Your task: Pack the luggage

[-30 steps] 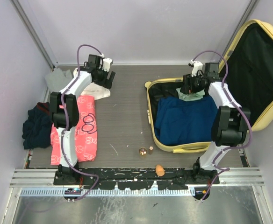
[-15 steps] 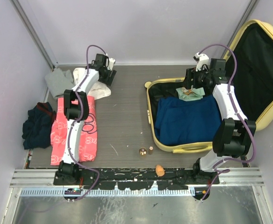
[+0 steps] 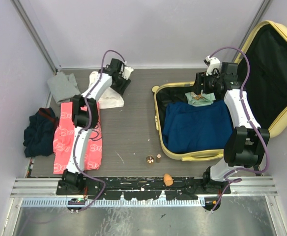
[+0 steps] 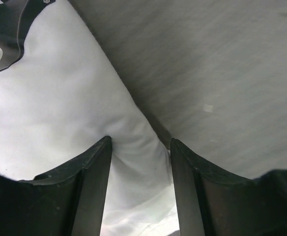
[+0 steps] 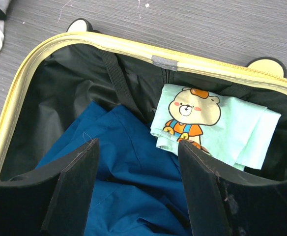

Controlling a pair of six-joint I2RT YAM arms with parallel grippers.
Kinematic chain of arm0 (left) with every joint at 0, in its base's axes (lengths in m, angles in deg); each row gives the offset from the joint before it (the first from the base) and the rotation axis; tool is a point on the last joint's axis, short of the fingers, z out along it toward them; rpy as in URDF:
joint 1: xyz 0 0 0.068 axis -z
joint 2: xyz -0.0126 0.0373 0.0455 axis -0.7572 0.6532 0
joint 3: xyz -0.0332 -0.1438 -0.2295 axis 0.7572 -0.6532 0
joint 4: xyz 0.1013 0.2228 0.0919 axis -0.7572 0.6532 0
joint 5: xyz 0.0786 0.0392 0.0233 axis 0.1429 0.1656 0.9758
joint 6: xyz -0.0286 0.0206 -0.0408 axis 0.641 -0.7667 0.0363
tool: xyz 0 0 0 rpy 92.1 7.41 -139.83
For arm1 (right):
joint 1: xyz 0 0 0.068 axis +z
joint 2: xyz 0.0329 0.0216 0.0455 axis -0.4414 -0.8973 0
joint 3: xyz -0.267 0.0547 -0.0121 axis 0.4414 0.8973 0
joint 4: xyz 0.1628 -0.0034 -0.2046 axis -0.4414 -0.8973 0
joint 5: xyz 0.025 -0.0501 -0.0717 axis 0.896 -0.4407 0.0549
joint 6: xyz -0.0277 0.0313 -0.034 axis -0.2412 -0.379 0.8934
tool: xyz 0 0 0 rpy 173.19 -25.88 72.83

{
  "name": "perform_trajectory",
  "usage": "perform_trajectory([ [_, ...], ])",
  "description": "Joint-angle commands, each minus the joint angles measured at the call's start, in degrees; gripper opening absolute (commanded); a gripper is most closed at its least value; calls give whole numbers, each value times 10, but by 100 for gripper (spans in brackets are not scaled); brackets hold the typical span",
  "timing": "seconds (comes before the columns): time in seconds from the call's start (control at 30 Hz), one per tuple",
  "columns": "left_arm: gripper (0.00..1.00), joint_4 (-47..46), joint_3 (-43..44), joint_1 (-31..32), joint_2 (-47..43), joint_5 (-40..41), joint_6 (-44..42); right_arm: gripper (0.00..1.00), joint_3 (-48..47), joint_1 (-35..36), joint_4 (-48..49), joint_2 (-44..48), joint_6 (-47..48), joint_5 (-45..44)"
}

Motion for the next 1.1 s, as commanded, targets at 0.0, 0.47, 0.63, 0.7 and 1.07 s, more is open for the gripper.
perform_trajectory([
  [0.0,49,140,-43,54,3,-123,-28,70,-12,-2,13,29,-10,10],
  [0.47,44,169,-294,120,-162,-222,-223,70,5,-2,9,48,-15,26],
  [0.63,47,140,-390,132,-248,-228,-258,70,11,-2,5,61,-14,36],
  [0.7,51,101,-437,132,-293,-212,-238,70,17,-2,4,67,-13,39],
  [1.07,60,-189,-667,180,-492,-130,-176,69,39,-2,0,79,-13,44],
])
